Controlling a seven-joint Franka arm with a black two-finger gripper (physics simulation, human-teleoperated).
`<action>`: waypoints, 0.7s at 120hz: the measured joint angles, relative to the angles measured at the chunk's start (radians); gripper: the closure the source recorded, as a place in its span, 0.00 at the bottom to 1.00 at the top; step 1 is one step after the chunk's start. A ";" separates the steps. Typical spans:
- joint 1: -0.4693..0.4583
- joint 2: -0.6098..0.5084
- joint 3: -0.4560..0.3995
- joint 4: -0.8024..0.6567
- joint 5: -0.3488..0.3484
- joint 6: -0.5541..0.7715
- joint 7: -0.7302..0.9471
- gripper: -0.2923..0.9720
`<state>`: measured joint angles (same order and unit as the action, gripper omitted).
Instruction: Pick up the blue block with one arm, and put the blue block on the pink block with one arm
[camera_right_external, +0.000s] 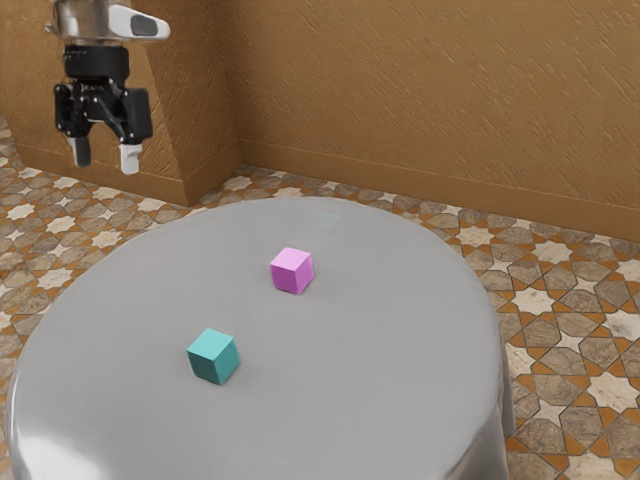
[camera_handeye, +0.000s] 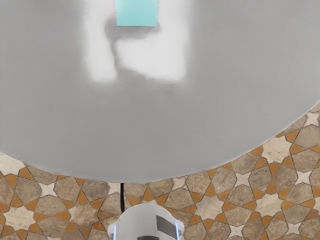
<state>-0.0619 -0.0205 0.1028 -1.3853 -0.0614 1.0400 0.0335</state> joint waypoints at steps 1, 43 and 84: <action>0.002 0.000 0.002 -0.002 -0.001 0.016 0.001 0.25; 0.094 0.110 -0.012 -0.486 -0.031 0.690 0.017 0.25; 0.007 0.089 -0.044 -0.827 -0.045 1.200 0.008 0.25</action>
<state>-0.0554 0.0687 0.0592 -2.2119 -0.1068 2.2398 0.0414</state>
